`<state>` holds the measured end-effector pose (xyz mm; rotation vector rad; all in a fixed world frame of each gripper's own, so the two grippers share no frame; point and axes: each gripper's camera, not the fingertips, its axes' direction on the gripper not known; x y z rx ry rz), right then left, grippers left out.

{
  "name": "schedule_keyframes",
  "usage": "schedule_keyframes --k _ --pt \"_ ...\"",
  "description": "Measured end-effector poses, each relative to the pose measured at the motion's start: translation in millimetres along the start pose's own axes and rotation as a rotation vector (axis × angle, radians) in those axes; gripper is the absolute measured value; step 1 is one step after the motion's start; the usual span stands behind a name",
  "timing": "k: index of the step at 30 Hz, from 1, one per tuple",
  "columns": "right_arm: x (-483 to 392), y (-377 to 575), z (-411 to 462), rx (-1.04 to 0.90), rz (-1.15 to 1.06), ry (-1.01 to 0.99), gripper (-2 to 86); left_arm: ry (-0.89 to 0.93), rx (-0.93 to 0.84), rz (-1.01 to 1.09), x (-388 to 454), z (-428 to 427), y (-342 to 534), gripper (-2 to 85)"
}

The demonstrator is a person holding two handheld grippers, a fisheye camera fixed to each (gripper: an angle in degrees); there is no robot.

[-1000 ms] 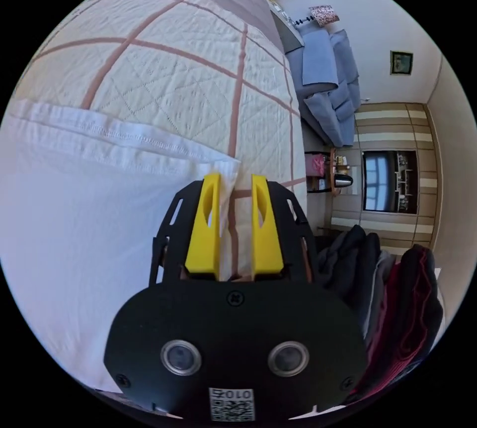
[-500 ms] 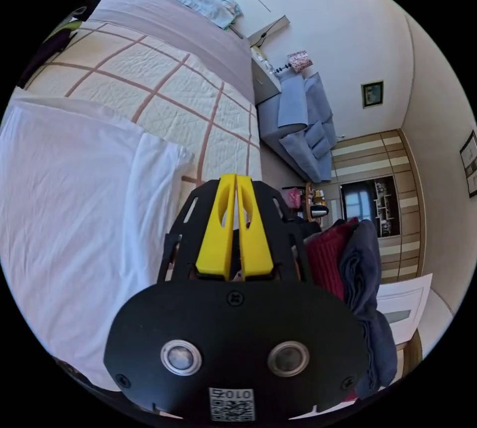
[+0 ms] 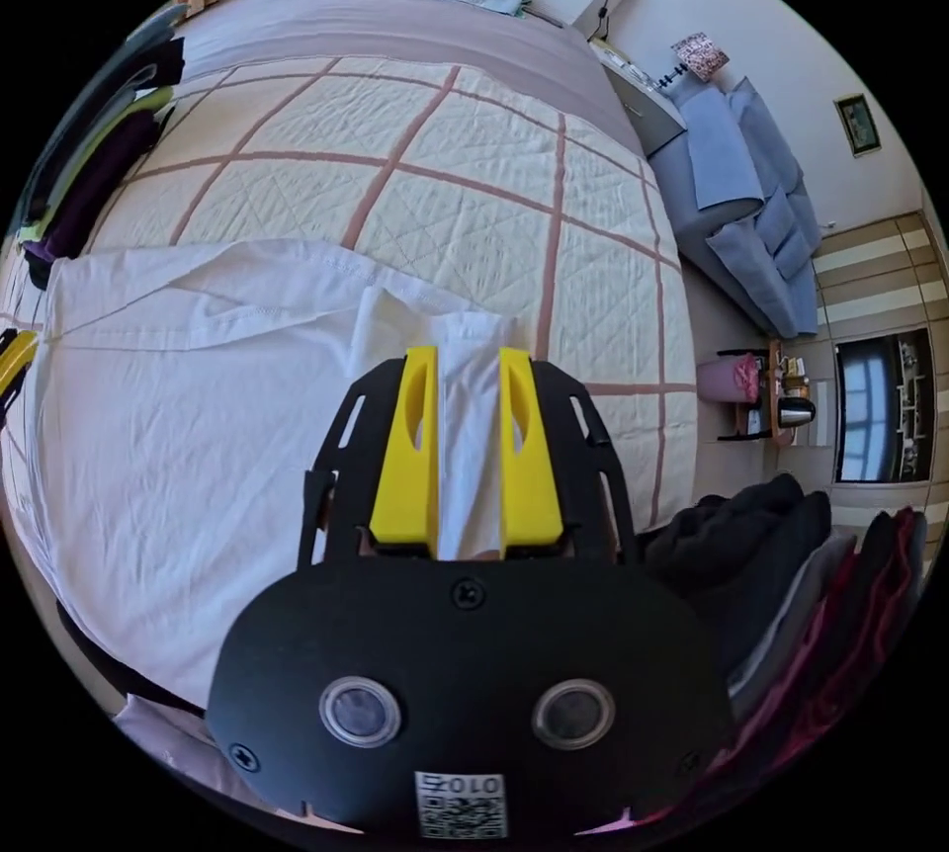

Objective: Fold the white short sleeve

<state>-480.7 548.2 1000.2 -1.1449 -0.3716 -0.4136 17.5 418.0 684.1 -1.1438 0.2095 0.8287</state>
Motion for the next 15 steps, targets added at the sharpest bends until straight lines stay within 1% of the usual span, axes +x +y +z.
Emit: schedule_keyframes --k 3,4,6,8,10,11,14,15 --pt "19 -13 20 0.0 0.041 -0.097 7.3 0.143 -0.04 -0.082 -27 27 -18 1.7" --pt "24 -18 31 -0.029 0.036 -0.14 7.1 0.155 -0.045 -0.091 -30 30 -20 1.6" --pt "27 -22 42 -0.061 0.013 -0.157 5.6 0.154 -0.038 -0.088 -41 33 -26 0.9" --pt "35 -23 38 -0.054 0.033 -0.108 3.9 0.139 -0.022 -0.074 -50 27 -28 0.3" --pt "55 -29 27 -0.098 0.08 0.036 3.6 0.18 -0.033 -0.049 -63 21 -32 0.1" --pt "61 -31 25 -0.115 0.097 0.068 3.5 0.201 -0.046 -0.047 -75 17 -35 -0.1" --pt "78 -44 24 -0.185 0.148 0.123 3.4 0.154 -0.088 -0.055 -96 15 -49 -0.2" --pt "75 -48 32 -0.215 0.146 0.184 3.4 0.118 -0.111 -0.055 -98 17 -56 -0.2"
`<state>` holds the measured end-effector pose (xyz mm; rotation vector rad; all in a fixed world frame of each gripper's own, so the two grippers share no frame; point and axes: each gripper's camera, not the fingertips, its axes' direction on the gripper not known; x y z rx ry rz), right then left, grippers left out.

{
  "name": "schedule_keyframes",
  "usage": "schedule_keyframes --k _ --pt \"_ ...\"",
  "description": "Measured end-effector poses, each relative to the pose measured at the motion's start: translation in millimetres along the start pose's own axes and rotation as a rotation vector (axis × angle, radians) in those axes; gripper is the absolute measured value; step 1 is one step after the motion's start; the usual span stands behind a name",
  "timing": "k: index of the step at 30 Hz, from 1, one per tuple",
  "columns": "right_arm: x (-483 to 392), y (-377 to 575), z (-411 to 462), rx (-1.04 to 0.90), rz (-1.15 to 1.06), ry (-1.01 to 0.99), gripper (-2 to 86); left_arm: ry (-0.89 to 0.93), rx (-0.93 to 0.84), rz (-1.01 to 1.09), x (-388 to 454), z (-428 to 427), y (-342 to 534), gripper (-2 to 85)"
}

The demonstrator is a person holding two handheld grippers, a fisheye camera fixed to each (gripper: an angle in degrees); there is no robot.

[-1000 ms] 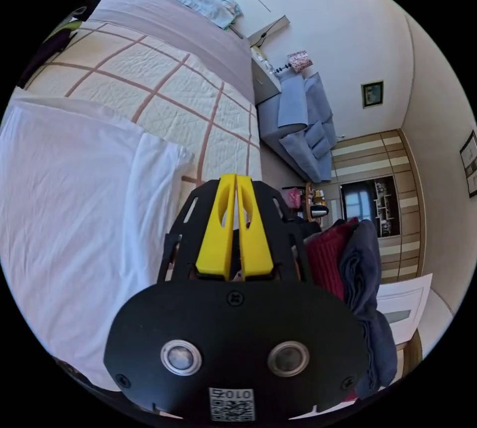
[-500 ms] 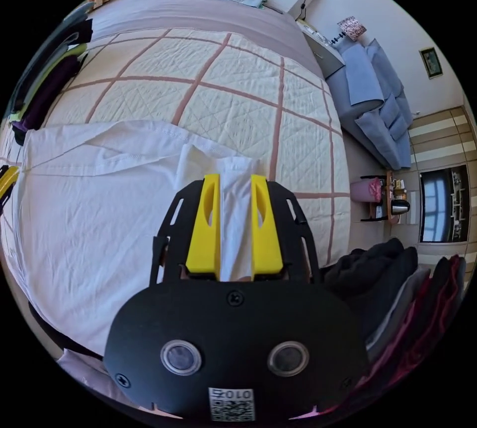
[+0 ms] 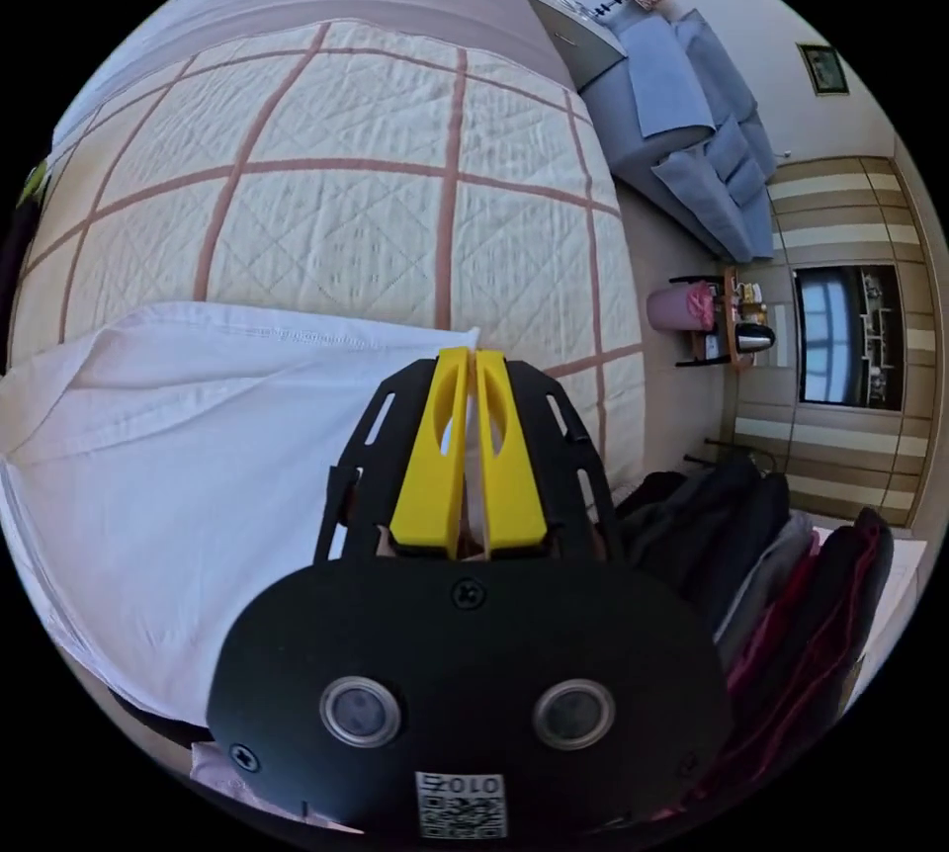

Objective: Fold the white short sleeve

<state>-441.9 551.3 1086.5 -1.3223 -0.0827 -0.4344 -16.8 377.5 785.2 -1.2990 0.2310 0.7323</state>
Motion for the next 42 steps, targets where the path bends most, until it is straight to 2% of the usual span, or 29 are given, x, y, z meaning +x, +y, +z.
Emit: schedule_keyframes --k 1,3,5,7,12,14,17,18,20,22,23,24,25,27,29,31,35,39,41,42 --pt "-5 -5 14 -0.053 0.008 0.058 3.4 -0.015 -0.012 0.002 1 0 -4 -0.2" --pt "-6 -8 39 -0.122 0.038 -0.004 3.2 0.03 -0.032 0.019 5 -3 -12 -0.2" --pt "1 -3 43 -0.07 0.103 -0.04 3.1 0.031 -0.08 0.044 5 0 -14 -0.3" --pt "-1 -7 39 -0.095 0.049 0.014 2.8 0.025 -0.088 0.043 0 6 -11 -0.3" --pt "24 -27 18 -0.181 0.013 -0.078 1.9 0.229 -0.052 -0.053 -32 22 -1 -0.2" --pt "37 -34 5 -0.182 0.034 -0.042 1.7 0.24 -0.039 -0.05 -33 24 1 -0.2" --pt "54 -31 -28 -0.062 0.058 -0.029 1.9 0.217 -0.009 -0.02 -25 20 5 -0.2" --pt "51 -23 -49 0.058 0.048 -0.032 2.2 0.208 0.01 -0.018 -22 16 7 -0.2" --pt "35 2 -83 0.315 -0.043 -0.11 3.0 0.154 0.029 -0.016 -17 6 13 -0.1" --pt "-1 48 -113 0.6 -0.234 -0.218 2.6 0.048 0.042 -0.01 -9 -7 21 0.0" --pt "-10 57 -117 0.647 -0.274 -0.239 2.7 0.0 0.038 0.012 -1 -15 25 0.1" --pt "-32 74 -120 0.711 -0.403 -0.316 3.0 -0.002 0.045 0.043 8 -22 27 0.2" --pt "-55 85 -120 0.706 -0.556 -0.411 3.5 0.015 0.049 0.064 13 -24 26 0.3" --pt "-94 96 -121 0.664 -0.779 -0.477 7.1 0.11 0.063 0.138 29 -27 18 0.9" --pt "-127 103 -122 0.624 -0.877 -0.463 10.5 0.148 0.046 0.157 37 -20 7 1.5" --pt "-160 113 -124 0.59 -1.007 -0.424 10.4 0.151 0.005 0.19 46 -9 -4 1.9" --pt "-171 112 -118 0.544 -1.004 -0.36 8.6 0.13 -0.021 0.173 62 5 -18 1.6" --pt "-146 114 -114 0.586 -0.915 -0.378 5.4 0.002 0.032 0.113 58 -28 -26 0.4" --pt "-140 115 -109 0.591 -0.893 -0.344 4.6 0.02 0.022 0.08 50 -42 -34 0.2" --pt "-138 116 -107 0.59 -0.893 -0.336 4.2 -0.075 0.042 0.037 49 -52 -38 0.1"
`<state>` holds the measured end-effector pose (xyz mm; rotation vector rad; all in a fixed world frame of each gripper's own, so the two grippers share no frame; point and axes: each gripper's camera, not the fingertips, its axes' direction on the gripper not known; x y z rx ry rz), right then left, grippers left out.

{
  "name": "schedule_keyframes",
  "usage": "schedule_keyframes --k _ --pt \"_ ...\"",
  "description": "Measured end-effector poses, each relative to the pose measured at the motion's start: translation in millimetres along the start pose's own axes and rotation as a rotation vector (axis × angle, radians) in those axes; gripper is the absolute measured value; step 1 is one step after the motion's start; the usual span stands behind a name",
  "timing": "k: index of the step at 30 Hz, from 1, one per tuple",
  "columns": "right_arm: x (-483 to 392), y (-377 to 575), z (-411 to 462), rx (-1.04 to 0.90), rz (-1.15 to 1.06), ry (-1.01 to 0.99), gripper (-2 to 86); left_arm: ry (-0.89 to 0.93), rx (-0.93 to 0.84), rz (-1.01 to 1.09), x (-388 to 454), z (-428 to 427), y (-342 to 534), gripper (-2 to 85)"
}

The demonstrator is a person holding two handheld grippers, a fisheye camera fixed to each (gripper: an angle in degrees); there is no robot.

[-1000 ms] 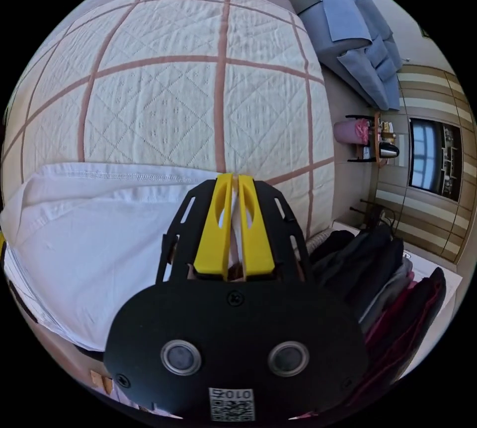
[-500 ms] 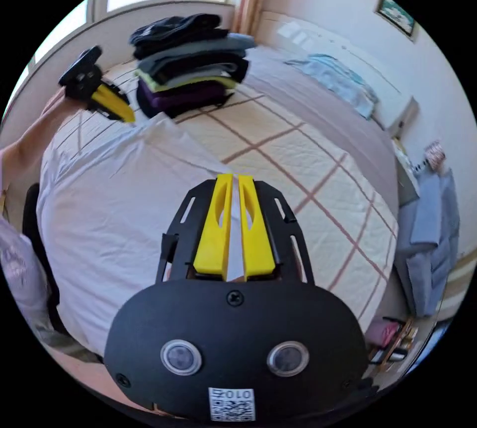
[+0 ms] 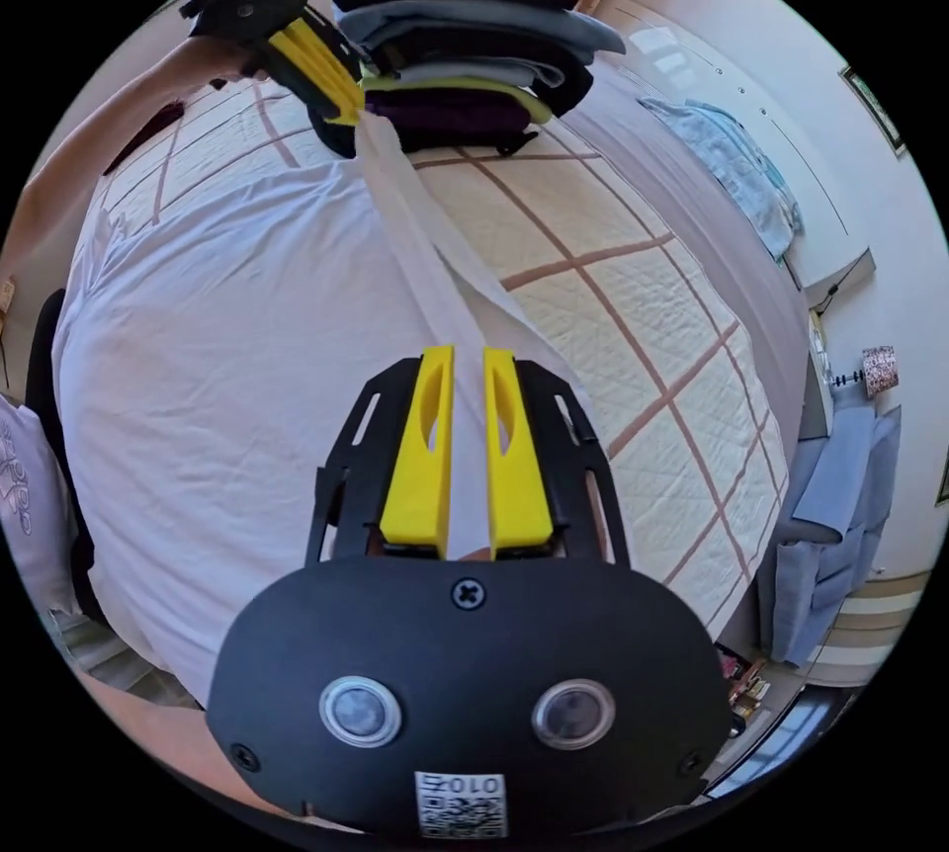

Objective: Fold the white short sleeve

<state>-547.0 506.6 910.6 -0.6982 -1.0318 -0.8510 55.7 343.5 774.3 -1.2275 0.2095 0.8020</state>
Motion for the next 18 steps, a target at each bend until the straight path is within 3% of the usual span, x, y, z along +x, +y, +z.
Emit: schedule_keyframes --k 2,6,10,15,18 --pt "-4 2 0 0.01 -0.033 -0.035 3.7 -0.149 0.028 -0.03 7 -15 -8 0.0" --pt "-23 -11 12 0.009 -0.139 -0.073 2.4 -0.267 0.008 0.004 35 -18 -38 -0.1" --pt "10 -30 40 -0.154 -0.002 -0.016 1.5 -0.282 -0.111 0.024 45 5 -62 -0.1" --pt "76 -23 40 -0.088 0.322 -0.061 1.2 -0.293 -0.227 0.052 57 30 -87 0.0" --pt "114 -7 39 -0.041 0.439 -0.26 1.2 -0.308 -0.302 0.079 63 44 -100 0.0"
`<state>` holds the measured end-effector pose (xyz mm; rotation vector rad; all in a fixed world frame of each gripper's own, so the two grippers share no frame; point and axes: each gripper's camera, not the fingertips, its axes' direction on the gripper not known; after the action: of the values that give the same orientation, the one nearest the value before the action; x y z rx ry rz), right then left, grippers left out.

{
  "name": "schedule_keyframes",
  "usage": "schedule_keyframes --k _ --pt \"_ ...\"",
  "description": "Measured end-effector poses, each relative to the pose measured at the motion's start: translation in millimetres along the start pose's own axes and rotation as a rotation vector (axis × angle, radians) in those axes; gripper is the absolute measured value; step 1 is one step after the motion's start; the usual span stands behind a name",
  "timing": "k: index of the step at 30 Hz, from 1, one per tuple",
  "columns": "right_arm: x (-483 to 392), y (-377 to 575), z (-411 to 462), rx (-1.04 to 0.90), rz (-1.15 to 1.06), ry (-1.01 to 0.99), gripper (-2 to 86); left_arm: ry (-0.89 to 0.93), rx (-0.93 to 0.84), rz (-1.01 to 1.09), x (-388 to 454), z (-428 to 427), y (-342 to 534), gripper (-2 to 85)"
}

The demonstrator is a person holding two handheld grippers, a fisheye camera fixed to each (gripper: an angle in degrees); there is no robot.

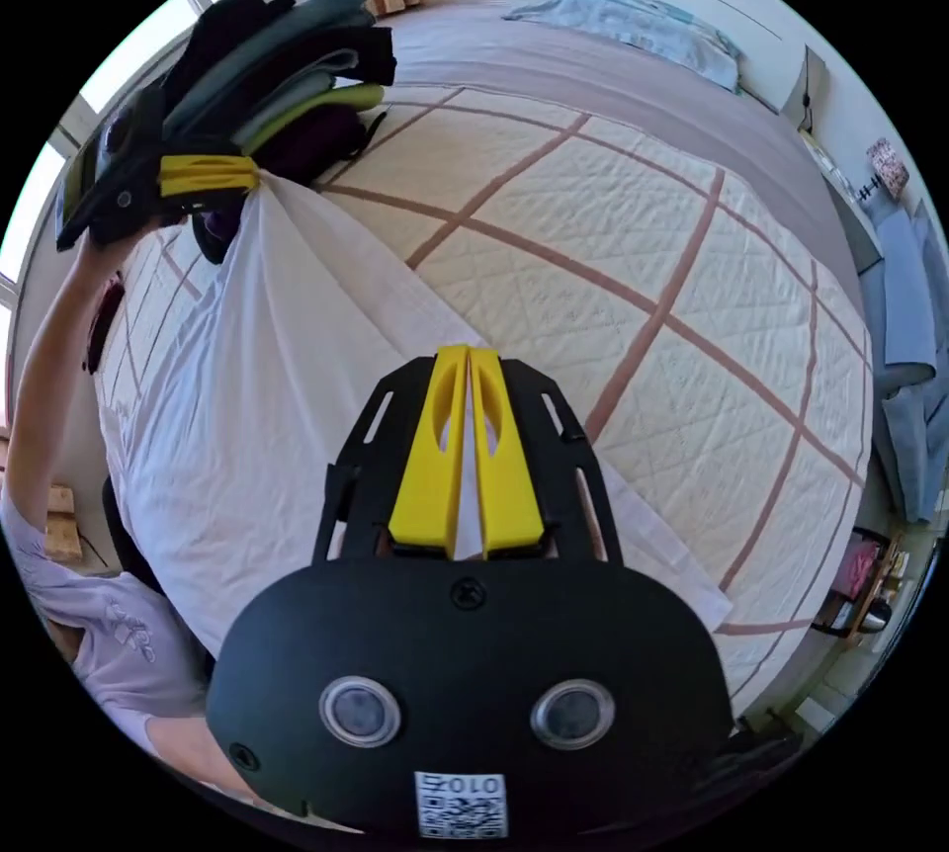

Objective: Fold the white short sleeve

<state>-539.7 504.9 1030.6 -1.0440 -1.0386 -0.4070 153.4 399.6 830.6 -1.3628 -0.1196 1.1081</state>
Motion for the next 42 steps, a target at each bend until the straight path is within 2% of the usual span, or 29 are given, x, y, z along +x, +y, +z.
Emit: schedule_keyframes --k 3,8,11,13,17,20,24,26,31,33,35,38,42 --pt "-9 7 -14 0.105 -0.045 0.044 1.4 0.032 0.048 -0.034 -3 -9 -3 -0.1" --pt "-39 10 -10 0.053 -0.192 -0.007 2.4 0.083 0.01 -0.039 -11 -4 -6 -0.2" --pt "-50 17 -9 -0.009 -0.248 0.182 4.3 0.028 0.038 -0.028 -4 -10 -2 -0.1" --pt "-50 28 -9 -0.059 -0.297 0.288 5.2 0.018 0.128 -0.033 -1 -22 6 -0.1" --pt "-40 40 -7 -0.105 -0.336 0.33 5.7 0.075 0.28 0.162 16 -39 10 0.3" --pt "-36 43 2 -0.162 -0.366 0.32 5.5 0.099 0.253 0.27 30 -27 2 1.0" --pt "-41 46 1 -0.153 -0.383 0.295 3.3 0.248 0.293 0.288 27 -5 7 0.3" --pt "-47 51 -5 -0.144 -0.395 0.343 2.8 0.248 0.327 0.25 20 -3 16 0.0" --pt "-34 55 -35 -0.067 -0.264 0.322 2.4 0.268 0.354 0.091 -8 2 36 -0.2" --pt "-24 52 -30 -0.094 -0.189 0.345 2.3 0.285 0.366 0.002 -21 7 41 -0.3" --pt "-20 50 -19 -0.13 -0.156 0.307 2.2 0.293 0.361 -0.035 -23 14 41 -0.3" --pt "-23 51 -10 -0.139 -0.12 0.364 1.8 0.283 0.346 -0.036 -17 25 38 -0.2" --pt "0 60 -27 -0.106 0.0 0.206 1.4 0.275 0.305 -0.053 -21 35 40 -0.2"
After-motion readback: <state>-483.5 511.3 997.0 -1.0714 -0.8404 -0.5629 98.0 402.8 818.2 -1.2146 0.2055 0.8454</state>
